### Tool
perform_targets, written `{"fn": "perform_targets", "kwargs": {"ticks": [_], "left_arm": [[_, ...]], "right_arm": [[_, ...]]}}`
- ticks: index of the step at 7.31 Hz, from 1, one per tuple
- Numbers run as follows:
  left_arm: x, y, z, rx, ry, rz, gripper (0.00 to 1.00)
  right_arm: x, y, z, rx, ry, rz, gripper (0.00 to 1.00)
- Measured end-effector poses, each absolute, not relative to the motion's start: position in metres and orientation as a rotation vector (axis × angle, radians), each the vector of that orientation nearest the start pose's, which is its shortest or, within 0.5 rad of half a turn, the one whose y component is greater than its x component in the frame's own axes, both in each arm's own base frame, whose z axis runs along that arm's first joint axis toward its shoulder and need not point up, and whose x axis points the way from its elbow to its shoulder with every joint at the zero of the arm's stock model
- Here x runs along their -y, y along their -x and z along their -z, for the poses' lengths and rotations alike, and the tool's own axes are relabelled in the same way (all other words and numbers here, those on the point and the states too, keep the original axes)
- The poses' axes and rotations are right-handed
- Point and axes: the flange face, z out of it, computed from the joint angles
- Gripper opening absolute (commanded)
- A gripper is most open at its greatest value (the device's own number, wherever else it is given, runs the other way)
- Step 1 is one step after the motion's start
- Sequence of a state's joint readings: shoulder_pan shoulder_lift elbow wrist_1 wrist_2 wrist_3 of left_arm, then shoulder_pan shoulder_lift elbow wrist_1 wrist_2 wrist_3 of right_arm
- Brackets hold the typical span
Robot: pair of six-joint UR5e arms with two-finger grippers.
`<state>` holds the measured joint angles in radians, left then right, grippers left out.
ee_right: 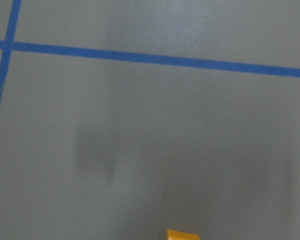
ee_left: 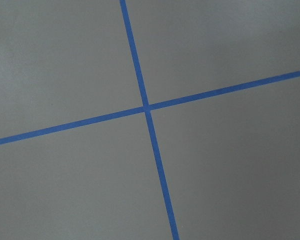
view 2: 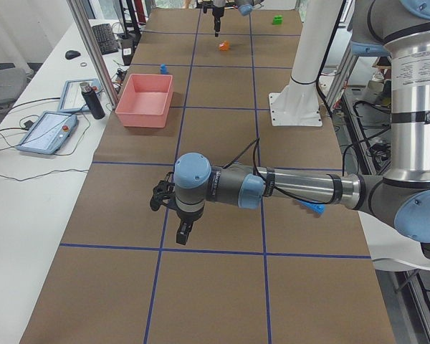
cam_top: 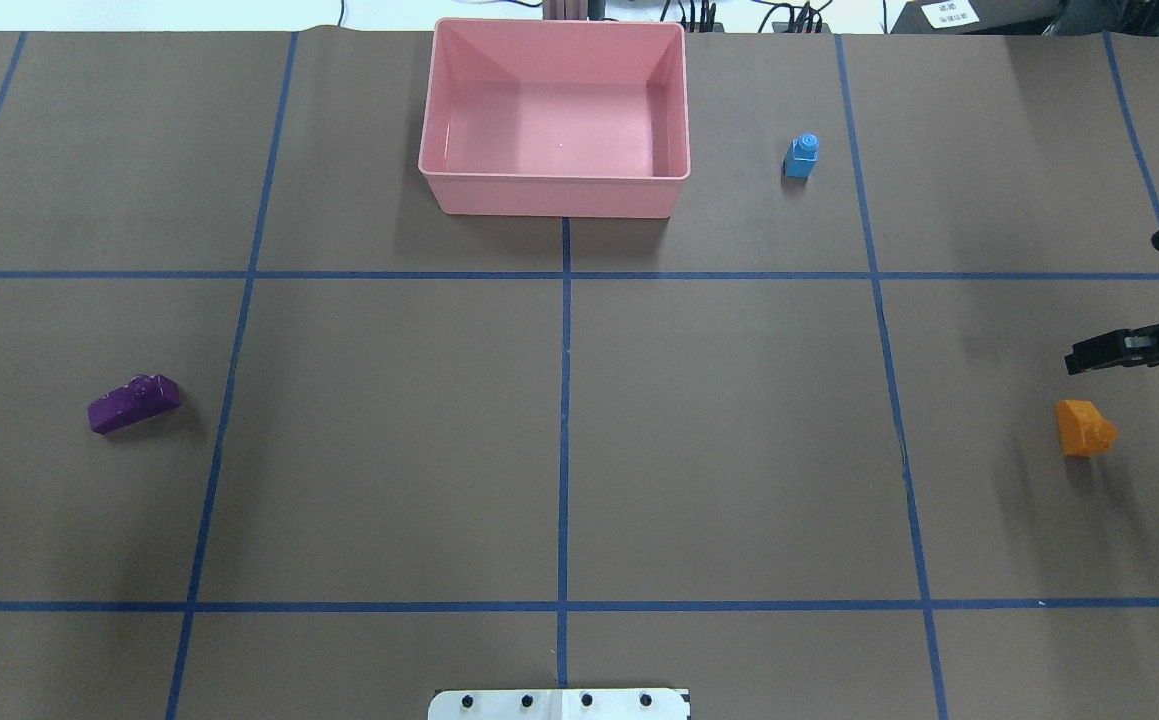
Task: Put all blocks into box
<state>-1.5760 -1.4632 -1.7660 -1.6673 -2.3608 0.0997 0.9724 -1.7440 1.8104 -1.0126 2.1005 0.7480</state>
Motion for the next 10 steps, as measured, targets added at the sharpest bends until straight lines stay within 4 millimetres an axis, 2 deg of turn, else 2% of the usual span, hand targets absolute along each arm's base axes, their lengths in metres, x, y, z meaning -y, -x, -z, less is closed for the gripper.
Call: {"fn": "perform_targets", "kwargs": {"ticks": [1,2,3,5,7,9,10], "left_arm": [[0.456,0.065,-0.602,-0.778,-0.215,-0.162,1.00],[0.456,0.065,-0.602,-0.778,-0.215,-0.162,1.00],[0.456,0.065,-0.602,-0.778,-0.215,-0.162,1.00],[0.456,0.065,-0.602,-0.778,-0.215,-0.162,1.00],[0.456,0.065,-0.601,-0.778,-0.217,-0.163,1.00],[0.456,0.065,-0.600,-0.778,-0.219,-0.164,1.00],[0.456,0.065,-0.599,-0.778,-0.221,-0.165,1.00]], "right_arm": [[0.409,0.198,-0.579,0.775,-0.154,0.020,0.97],[0.402,0.203,-0.593,0.771,-0.148,0.022,0.60],[0.397,0.205,-0.604,0.764,-0.138,0.024,0.01],[0.391,0.207,-0.616,0.753,-0.121,0.029,0.00],[0.389,0.209,-0.618,0.751,-0.113,0.035,0.00],[0.390,0.208,-0.608,0.767,-0.125,0.038,0.00],[0.396,0.205,-0.592,0.787,-0.154,0.033,0.00]]}}
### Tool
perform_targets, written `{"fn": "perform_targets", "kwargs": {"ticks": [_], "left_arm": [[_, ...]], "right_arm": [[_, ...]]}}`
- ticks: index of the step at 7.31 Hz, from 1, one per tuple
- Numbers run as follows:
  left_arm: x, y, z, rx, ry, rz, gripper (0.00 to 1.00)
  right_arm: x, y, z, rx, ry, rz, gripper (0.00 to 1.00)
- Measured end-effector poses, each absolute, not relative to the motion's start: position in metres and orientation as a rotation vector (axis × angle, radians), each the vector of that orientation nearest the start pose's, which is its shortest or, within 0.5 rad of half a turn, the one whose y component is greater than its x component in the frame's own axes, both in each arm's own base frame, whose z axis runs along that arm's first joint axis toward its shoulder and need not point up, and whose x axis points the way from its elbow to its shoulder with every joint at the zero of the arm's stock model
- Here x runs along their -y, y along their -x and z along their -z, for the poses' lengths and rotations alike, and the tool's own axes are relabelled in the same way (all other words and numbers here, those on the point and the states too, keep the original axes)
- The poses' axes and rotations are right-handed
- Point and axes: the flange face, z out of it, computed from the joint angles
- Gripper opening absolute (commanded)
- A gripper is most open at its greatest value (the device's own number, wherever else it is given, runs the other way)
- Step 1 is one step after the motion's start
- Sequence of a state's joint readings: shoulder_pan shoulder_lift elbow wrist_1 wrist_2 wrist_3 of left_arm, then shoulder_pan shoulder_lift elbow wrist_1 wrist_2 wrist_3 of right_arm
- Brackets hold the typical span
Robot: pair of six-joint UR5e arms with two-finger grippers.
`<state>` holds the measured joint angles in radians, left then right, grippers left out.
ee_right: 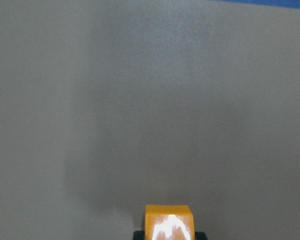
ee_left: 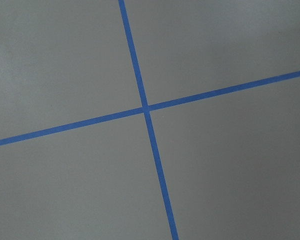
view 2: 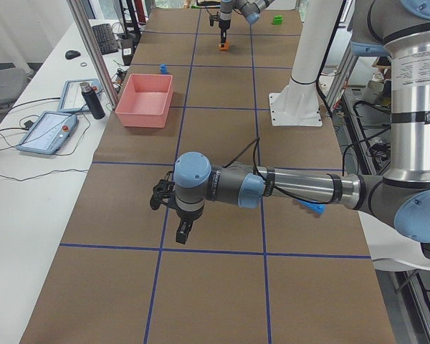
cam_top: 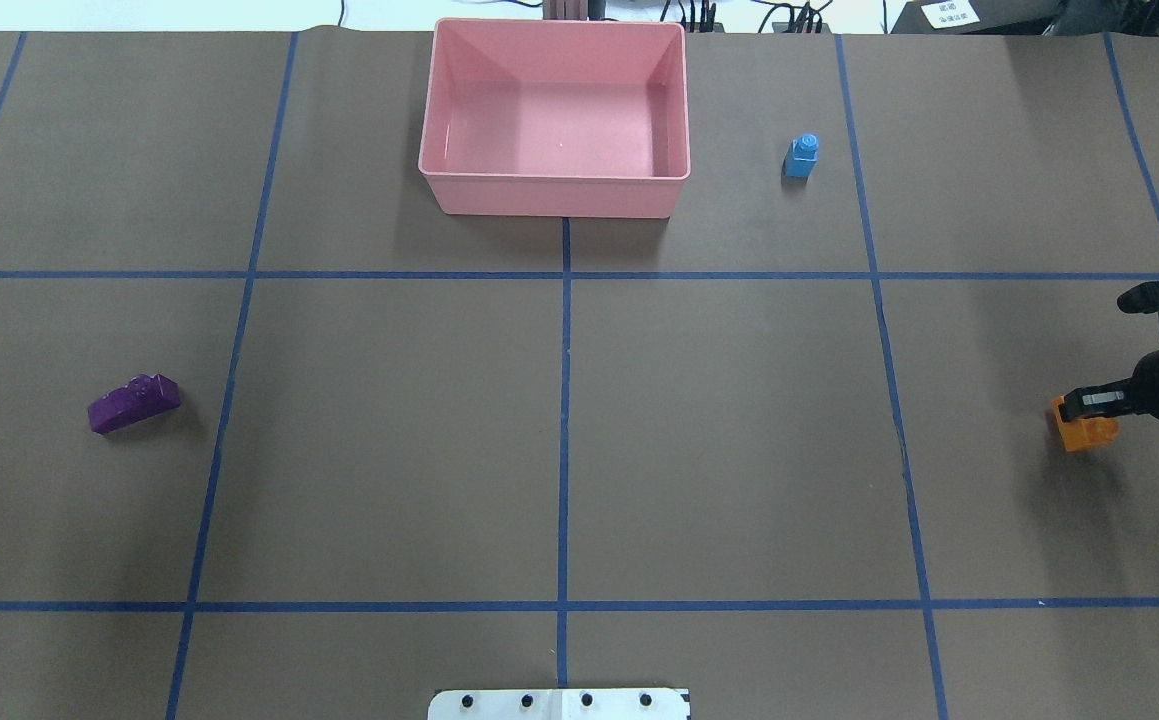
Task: Put all blocks into box
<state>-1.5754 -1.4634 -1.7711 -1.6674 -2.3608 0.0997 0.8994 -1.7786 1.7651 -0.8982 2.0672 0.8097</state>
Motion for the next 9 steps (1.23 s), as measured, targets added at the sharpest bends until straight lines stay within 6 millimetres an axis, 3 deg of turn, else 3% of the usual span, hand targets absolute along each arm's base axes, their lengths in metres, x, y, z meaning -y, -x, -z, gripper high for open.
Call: {"fn": "perform_targets", "kwargs": {"ticks": [2,4,6,7,9], "left_arm": [[0.456,0.065,-0.598,-0.778,-0.222,-0.165,1.00],[0.456,0.065,-0.597,-0.778,-0.224,-0.166,1.00],[0.457,0.064,-0.597,-0.778,-0.224,-0.168,1.00],[0.457,0.063,-0.596,-0.778,-0.224,-0.169,1.00],[0.458,0.063,-0.596,-0.778,-0.228,-0.172,1.00]], "right_arm": [[0.435,0.206,-0.535,0.853,-0.260,0.016,0.00],[0.501,0.227,-0.452,0.928,-0.338,-0.058,0.00],[0.589,0.280,-0.351,0.984,-0.330,-0.156,0.00],[0.638,0.316,-0.305,0.991,-0.315,-0.183,0.00],[0.717,0.379,-0.223,0.970,-0.282,-0.241,0.00]]}}
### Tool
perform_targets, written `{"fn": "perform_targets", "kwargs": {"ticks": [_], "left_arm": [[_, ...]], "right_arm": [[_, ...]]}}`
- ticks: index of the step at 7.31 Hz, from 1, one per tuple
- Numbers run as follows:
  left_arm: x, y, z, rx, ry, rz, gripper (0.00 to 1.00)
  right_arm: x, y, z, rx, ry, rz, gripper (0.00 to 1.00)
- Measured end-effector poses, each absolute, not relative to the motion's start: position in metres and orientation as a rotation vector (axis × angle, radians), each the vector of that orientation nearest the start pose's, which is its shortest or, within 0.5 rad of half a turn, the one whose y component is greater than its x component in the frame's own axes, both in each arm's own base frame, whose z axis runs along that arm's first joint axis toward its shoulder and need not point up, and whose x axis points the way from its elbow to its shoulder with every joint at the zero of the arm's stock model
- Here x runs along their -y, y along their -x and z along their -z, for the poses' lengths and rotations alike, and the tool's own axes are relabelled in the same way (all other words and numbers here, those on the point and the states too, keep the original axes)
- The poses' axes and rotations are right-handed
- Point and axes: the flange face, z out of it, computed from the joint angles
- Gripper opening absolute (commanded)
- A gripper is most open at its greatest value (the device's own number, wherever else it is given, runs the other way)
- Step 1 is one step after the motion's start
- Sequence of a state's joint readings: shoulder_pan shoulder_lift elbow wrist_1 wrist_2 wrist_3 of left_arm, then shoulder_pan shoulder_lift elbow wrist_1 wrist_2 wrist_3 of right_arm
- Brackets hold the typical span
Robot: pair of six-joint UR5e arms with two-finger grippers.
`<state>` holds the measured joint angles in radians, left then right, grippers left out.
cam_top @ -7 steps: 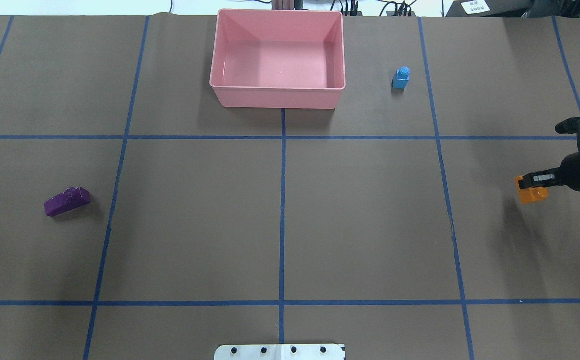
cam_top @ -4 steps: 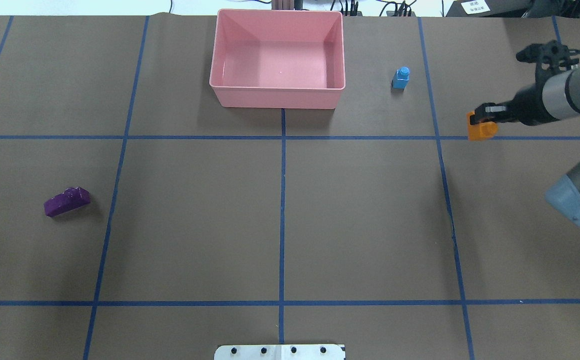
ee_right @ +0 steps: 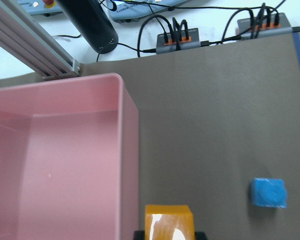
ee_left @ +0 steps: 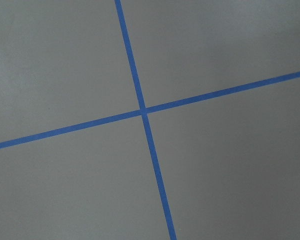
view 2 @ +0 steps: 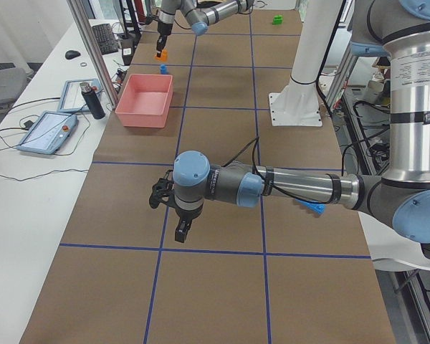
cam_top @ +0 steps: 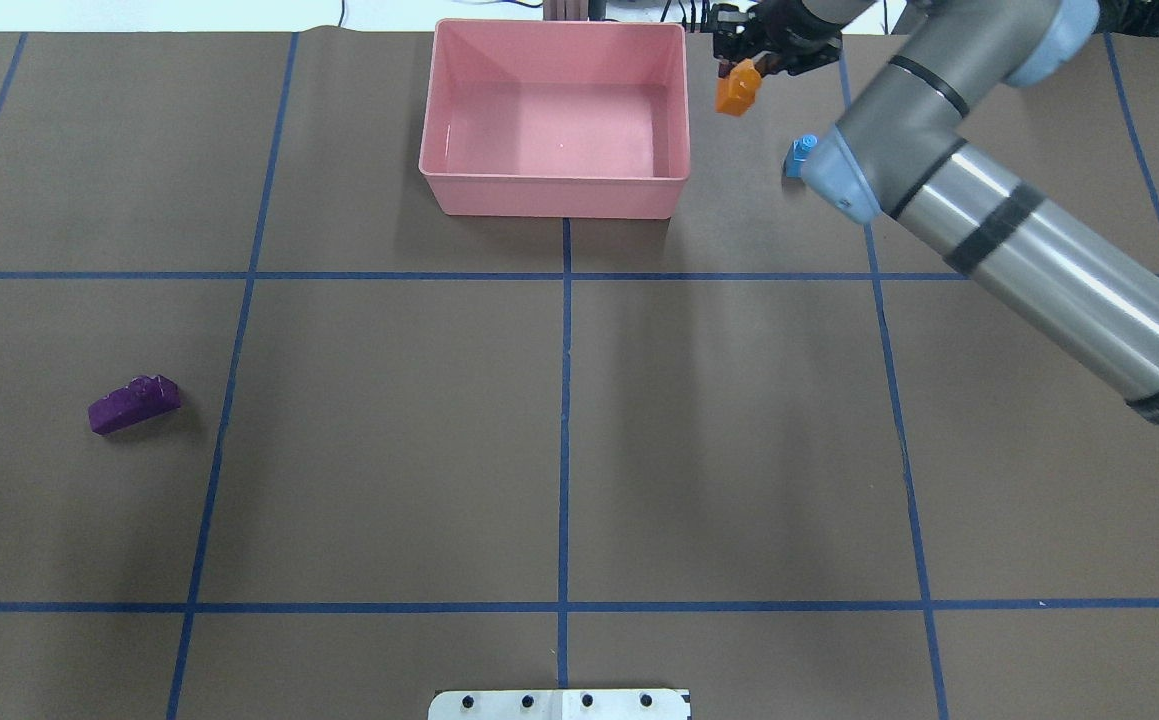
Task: Put all blocks into box
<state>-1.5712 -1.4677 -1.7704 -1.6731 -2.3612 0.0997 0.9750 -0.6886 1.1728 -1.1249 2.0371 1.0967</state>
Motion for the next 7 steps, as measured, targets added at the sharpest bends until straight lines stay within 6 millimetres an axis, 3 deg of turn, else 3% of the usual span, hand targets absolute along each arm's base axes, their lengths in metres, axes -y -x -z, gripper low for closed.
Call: {"fn": "perform_targets", "kwargs": {"ticks": [1,2,3,5,7], "left_arm": [[0.459,0.063,-0.596,-0.778,-0.234,-0.176,1.00],[0.459,0.062,-0.596,-0.778,-0.241,-0.178,1.00],[0.459,0.062,-0.595,-0.778,-0.244,-0.180,1.00],[0.460,0.062,-0.591,-0.779,-0.260,-0.186,1.00],[0.481,0.049,-0.574,-0.827,-0.317,-0.204,1.00]], "right_arm": [[0.741,0.407,-0.191,0.942,-0.273,-0.269,0.00],[0.755,0.438,-0.168,0.907,-0.267,-0.289,0.29],[0.759,0.465,-0.156,0.874,-0.265,-0.296,0.98],[0.752,0.496,-0.154,0.842,-0.260,-0.293,0.99],[0.747,0.498,-0.151,0.839,-0.252,-0.293,0.99]]}}
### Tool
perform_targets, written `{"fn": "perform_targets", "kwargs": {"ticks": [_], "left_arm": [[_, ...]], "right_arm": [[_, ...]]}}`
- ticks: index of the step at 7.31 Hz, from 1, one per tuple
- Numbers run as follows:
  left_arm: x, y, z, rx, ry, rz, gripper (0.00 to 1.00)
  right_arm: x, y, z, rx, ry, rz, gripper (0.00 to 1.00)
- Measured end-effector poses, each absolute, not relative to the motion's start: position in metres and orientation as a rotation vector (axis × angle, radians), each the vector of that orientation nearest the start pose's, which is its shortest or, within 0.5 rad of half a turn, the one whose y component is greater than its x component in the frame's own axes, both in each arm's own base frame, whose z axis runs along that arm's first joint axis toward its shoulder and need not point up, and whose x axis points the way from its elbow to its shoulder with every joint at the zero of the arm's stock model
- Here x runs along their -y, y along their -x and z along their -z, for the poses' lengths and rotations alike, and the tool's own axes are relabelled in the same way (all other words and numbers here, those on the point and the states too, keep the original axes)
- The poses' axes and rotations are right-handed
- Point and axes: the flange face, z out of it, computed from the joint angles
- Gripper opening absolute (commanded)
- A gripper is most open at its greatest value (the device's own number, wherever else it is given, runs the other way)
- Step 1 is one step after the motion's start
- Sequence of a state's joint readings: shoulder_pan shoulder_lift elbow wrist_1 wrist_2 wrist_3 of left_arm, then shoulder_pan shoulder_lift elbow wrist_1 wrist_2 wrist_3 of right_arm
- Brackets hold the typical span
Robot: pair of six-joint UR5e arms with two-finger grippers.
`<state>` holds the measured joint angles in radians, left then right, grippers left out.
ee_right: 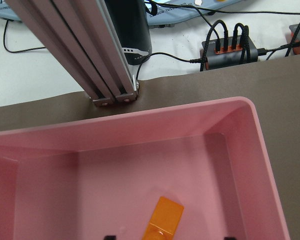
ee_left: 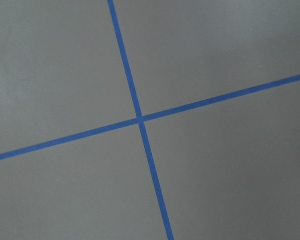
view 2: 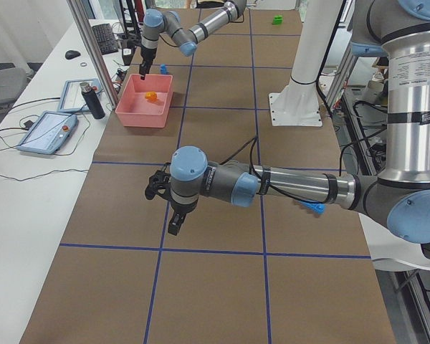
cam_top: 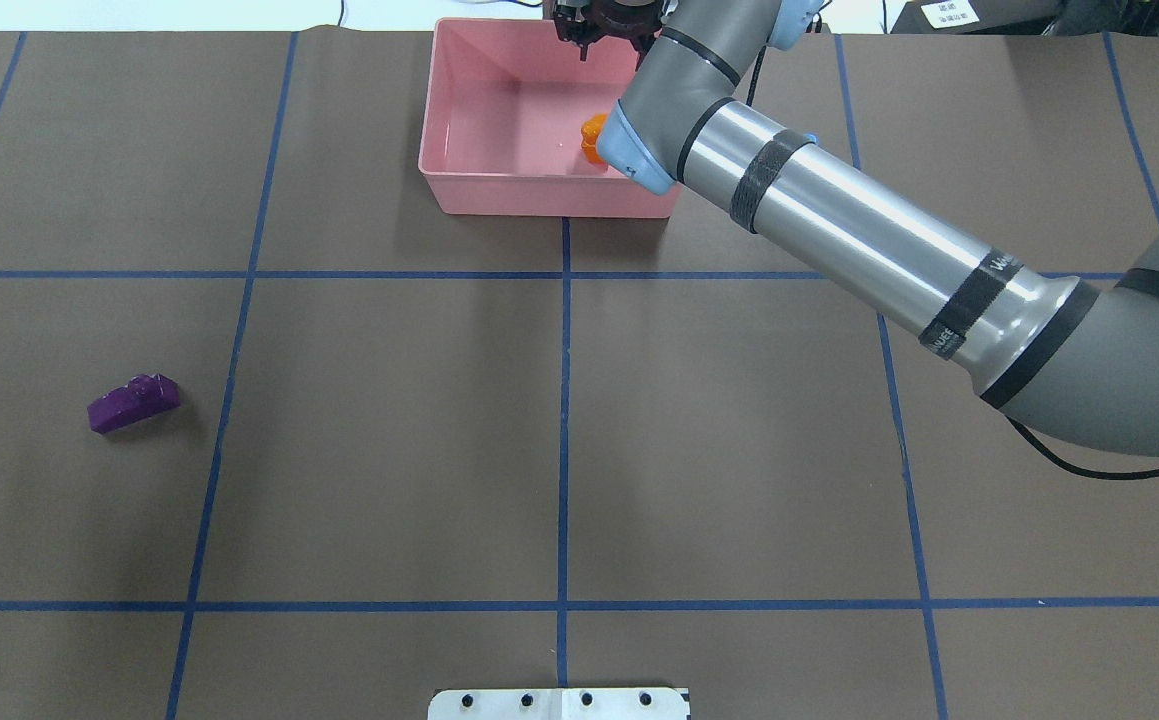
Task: Put all blocks into box
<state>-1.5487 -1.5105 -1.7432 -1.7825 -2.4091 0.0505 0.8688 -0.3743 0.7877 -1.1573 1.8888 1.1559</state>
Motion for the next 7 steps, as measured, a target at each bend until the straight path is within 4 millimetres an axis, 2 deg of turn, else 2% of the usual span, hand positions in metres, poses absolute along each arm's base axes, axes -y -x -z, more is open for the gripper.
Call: {"fn": "perform_targets", "kwargs": {"ticks": [2,3,5,7], "left_arm": [[0.491,0.030,-0.554,-0.910,-0.401,-0.230,1.00],[0.490,0.002,-0.546,-0.940,-0.441,-0.298,1.00],[0.479,-0.105,-0.534,-0.979,-0.427,-0.477,1.00],[0.454,-0.191,-0.536,-0.900,-0.468,-0.610,1.00]], "right_arm": [[0.731,0.480,-0.145,0.822,-0.228,-0.285,0.99],[0.720,0.465,-0.143,0.826,-0.209,-0.278,0.99],[0.692,0.430,-0.147,0.828,-0.180,-0.248,0.99],[0.648,0.386,-0.151,0.802,-0.178,-0.187,0.99]]}}
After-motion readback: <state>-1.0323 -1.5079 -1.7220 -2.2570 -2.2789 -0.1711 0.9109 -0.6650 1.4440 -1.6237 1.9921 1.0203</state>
